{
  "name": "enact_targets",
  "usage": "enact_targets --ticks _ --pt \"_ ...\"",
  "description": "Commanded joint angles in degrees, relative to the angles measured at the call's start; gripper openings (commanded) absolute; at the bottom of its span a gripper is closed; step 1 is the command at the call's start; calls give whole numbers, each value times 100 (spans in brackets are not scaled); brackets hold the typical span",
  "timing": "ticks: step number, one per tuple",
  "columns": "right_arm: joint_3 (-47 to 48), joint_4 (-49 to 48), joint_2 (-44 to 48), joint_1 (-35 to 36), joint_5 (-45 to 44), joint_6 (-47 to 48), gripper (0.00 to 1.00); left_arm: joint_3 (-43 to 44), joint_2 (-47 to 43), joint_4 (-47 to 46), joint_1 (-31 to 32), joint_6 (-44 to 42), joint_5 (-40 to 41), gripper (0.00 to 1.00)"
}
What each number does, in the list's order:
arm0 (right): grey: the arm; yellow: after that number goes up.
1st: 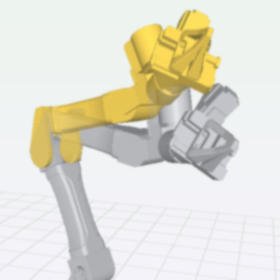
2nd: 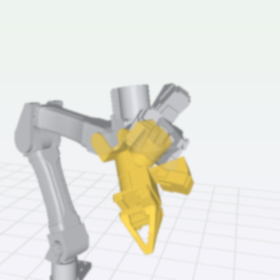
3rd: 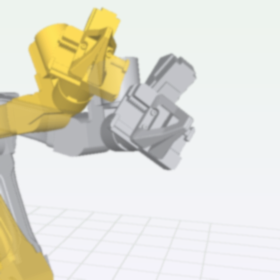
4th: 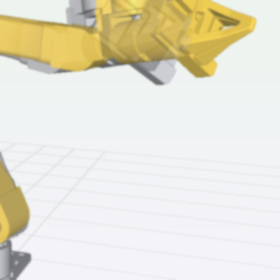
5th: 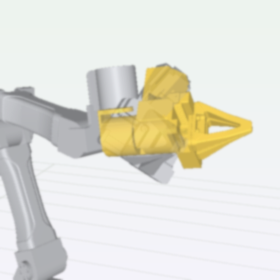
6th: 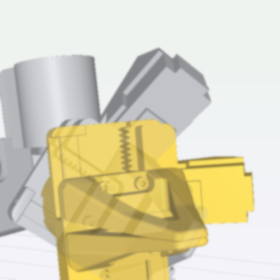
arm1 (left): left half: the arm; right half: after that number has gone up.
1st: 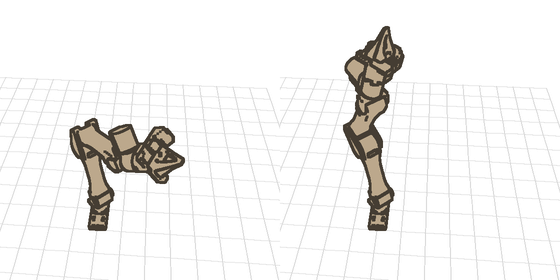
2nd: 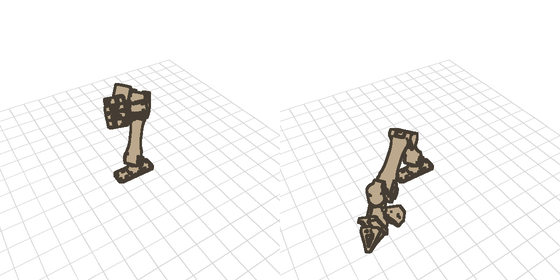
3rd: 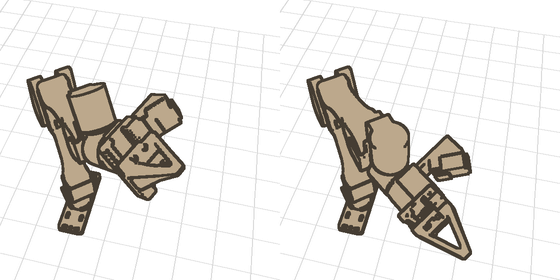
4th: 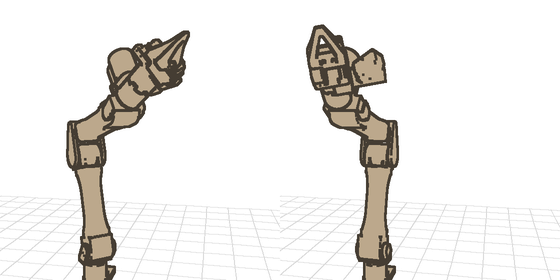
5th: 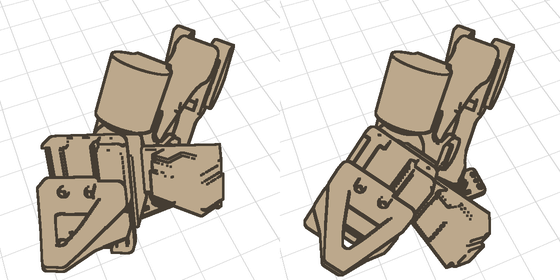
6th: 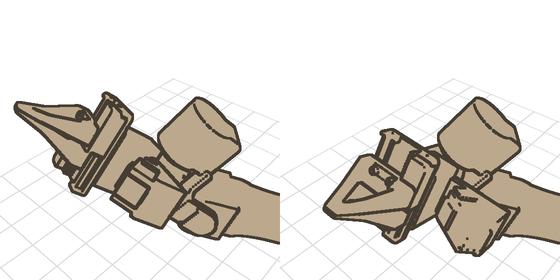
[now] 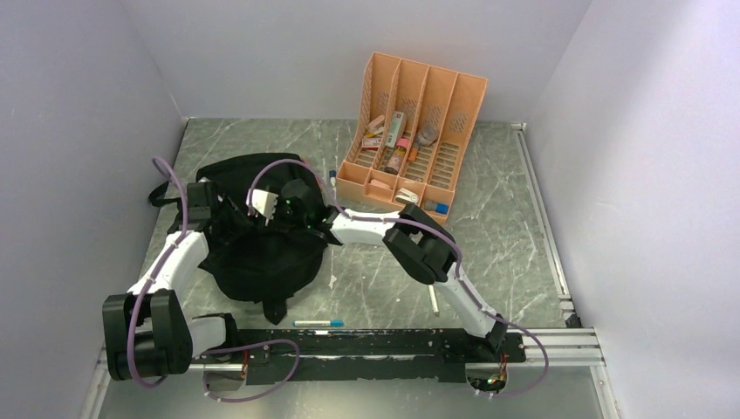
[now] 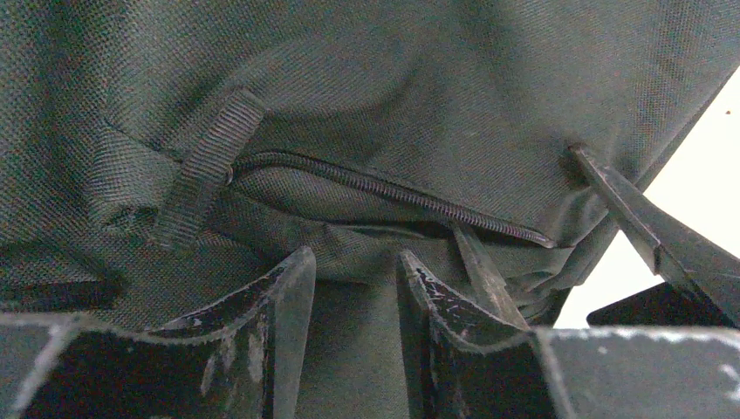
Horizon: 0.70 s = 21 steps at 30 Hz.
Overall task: Pack the student bag
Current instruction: Unzip the student bag at the center of the board.
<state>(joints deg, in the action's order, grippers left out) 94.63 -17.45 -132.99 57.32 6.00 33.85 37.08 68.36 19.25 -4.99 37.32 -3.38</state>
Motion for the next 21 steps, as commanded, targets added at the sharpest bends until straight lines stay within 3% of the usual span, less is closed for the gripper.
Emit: enact_targets --ticks 1,12,21 --pt "-103 -742 328 -147 -506 -122 60 -69 -48 116 31 -75 275 45" --pt "-457 -908 780 -221 421 -468 69 -43 43 123 31 -113 292 45" --pt "-165 -643 511 -221 182 -284 69 -43 42 123 32 -153 311 46"
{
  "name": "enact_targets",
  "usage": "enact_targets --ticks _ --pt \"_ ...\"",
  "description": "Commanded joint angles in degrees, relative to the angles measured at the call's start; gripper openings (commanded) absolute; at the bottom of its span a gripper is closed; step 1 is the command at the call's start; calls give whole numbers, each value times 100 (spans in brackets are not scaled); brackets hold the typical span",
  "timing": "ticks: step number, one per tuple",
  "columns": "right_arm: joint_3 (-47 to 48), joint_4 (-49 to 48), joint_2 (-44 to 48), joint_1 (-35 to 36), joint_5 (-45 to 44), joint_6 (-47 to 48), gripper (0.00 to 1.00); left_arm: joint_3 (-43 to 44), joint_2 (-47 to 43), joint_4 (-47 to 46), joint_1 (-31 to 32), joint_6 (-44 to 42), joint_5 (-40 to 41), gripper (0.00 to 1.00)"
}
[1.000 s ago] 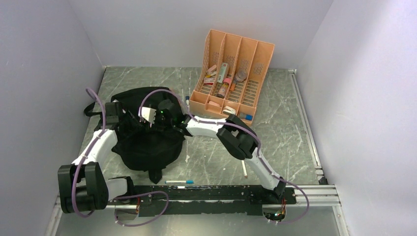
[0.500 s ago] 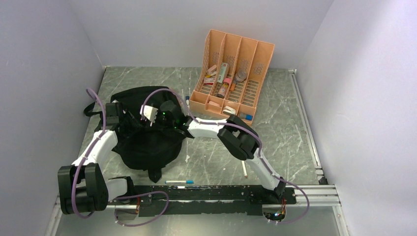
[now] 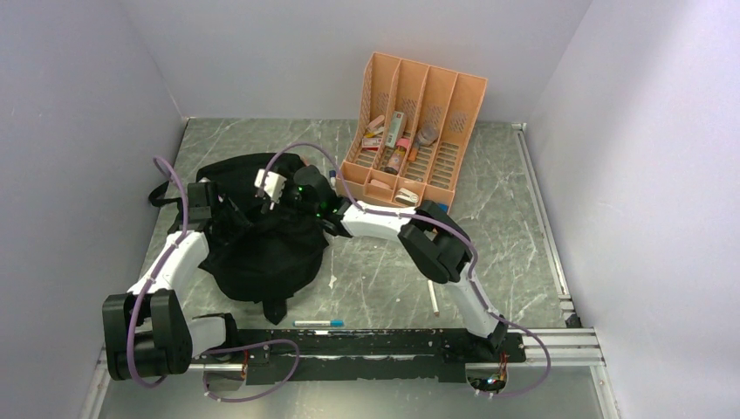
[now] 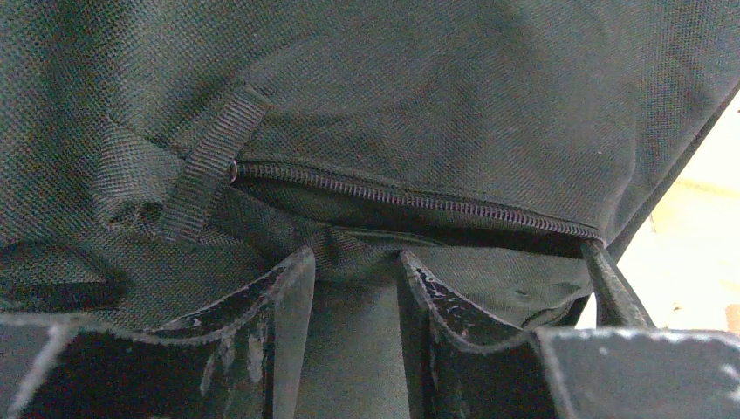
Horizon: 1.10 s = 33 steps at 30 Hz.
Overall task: Pack the student bag
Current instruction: Unzip the student bag at the center of the board.
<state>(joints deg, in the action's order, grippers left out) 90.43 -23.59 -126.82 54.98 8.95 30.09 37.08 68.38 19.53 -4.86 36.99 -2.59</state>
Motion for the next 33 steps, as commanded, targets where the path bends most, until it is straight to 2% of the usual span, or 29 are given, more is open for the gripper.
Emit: enact_targets --ticks 1,12,25,33 --pt "282 15 -125 18 -128 112 69 -47 39 95 19 -118 240 46" --pt "361 392 -307 73 195 395 68 -43 70 86 7 -123 217 46" --pt "-115 252 68 96 831 494 70 -42 79 71 12 -116 189 45" --pt "195 -211 -356 218 -659 647 69 -39 79 69 12 -124 187 45"
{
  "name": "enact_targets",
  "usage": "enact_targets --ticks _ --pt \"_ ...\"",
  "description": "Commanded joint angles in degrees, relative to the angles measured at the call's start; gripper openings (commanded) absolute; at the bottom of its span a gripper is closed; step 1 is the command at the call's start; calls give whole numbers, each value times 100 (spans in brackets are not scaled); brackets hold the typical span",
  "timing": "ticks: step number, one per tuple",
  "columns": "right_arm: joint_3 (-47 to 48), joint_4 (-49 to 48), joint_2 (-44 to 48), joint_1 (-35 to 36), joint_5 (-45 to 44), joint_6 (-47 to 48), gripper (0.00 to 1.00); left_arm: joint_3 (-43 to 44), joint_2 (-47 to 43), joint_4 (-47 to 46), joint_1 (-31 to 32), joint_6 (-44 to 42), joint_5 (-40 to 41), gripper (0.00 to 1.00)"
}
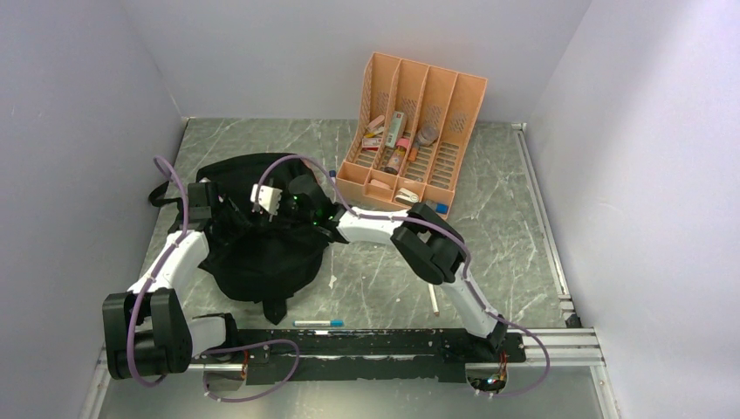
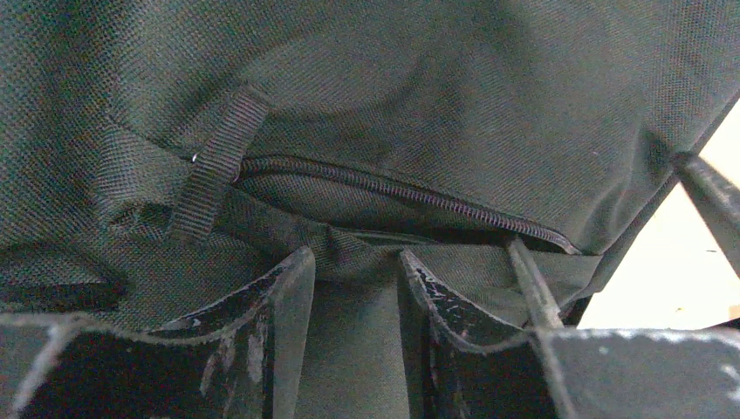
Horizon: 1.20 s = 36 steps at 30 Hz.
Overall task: Pack the student bag
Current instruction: Unzip the student bag at the center of the board.
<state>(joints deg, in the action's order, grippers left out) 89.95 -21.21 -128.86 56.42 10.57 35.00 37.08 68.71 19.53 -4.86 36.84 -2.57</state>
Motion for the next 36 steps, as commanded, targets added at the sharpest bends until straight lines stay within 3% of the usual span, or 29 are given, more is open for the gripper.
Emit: enact_targets --ticks 1,7,14,25,29,36 --pt "295 -491 -227 78 -944 126 69 -42 46 69 12 -103 179 45" --pt "430 -805 -372 92 -1298 -178 64 -60 56 51 12 -101 160 45" --pt "302 -1133 -184 191 -1398 -305 34 -5 64 100 12 -89 157 45" --pt "433 -984 348 217 -1141 -1188 6 93 6 105 12 -63 -34 45" --pt "507 -982 465 135 -997 -1847 0 179 -86 158 6 -52 -97 45" --pt "793 -733 369 -17 -683 -2556 0 565 -244 393 0 -24 4 43"
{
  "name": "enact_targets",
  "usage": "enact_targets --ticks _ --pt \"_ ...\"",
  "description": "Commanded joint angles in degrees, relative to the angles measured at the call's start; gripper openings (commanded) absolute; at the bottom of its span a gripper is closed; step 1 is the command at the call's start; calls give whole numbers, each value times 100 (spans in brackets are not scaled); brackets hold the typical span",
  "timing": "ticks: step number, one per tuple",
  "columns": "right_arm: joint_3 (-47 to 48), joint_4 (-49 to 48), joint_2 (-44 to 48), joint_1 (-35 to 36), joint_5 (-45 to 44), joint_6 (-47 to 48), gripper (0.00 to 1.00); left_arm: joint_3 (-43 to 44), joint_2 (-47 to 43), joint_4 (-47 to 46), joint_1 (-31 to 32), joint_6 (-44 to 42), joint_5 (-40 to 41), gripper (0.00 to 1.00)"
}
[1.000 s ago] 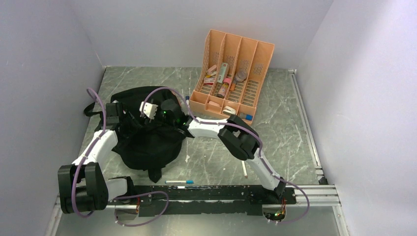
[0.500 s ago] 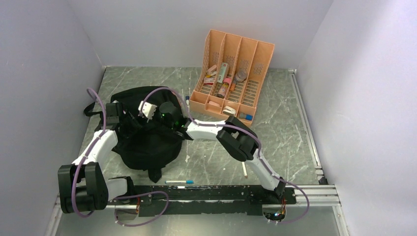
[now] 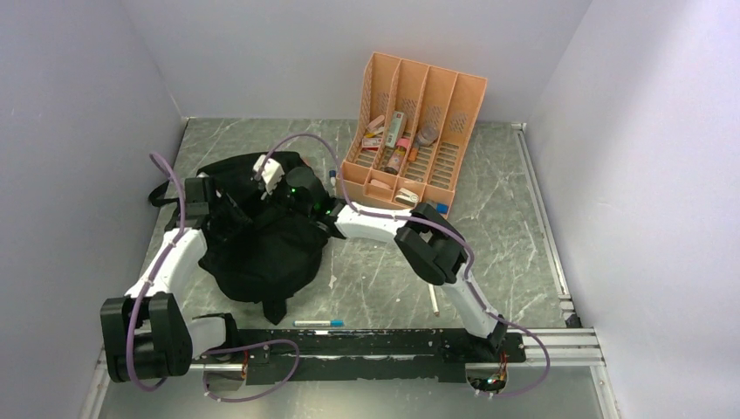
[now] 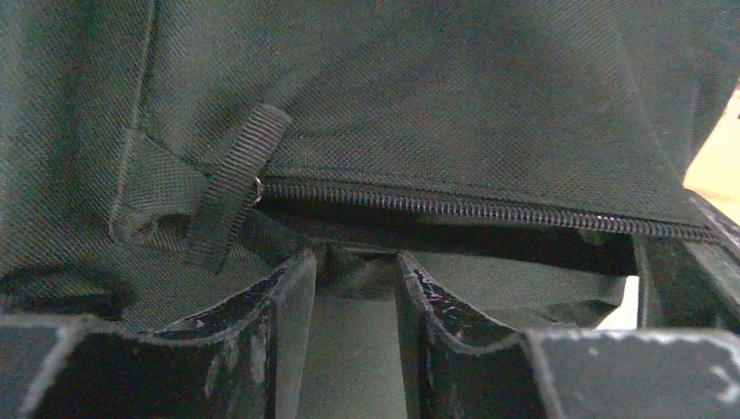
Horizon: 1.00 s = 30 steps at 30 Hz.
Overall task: Pack the student bag
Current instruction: Unzip the student bag at the center of the board, then adjust the student bag at the center of the board.
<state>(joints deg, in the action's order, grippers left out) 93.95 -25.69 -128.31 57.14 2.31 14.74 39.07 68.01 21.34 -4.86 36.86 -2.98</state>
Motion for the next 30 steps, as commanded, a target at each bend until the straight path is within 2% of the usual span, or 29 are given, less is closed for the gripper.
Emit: enact_targets --ticks 1,4,10,14,17,21,25,28,30 --pt "379 -272 308 -91 139 -545 0 430 -213 243 3 -7 39 41" --pt "293 -270 330 -89 176 -586 0 593 -395 225 -3 101 -39 34" --pt "138 -284 403 -90 264 -562 0 999 -634 188 -6 87 -155 39" --pt "91 -268 403 -102 252 -600 0 1352 -518 392 -9 -482 214 41" --pt "105 -236 403 -106 277 -647 0 1411 -438 334 -9 -989 59 44" --pt "83 -191 433 -116 334 -618 0 1373 -297 369 -6 -1181 -69 47" --pt "-26 -237 514 -152 352 -627 0 1363 -228 58 2 -1499 -253 42" --pt "-25 -175 524 -195 470 -720 0 1787 112 297 14 -1794 359 43" --pt "-17 -114 535 -216 526 -727 0 1943 212 84 31 -2232 352 46"
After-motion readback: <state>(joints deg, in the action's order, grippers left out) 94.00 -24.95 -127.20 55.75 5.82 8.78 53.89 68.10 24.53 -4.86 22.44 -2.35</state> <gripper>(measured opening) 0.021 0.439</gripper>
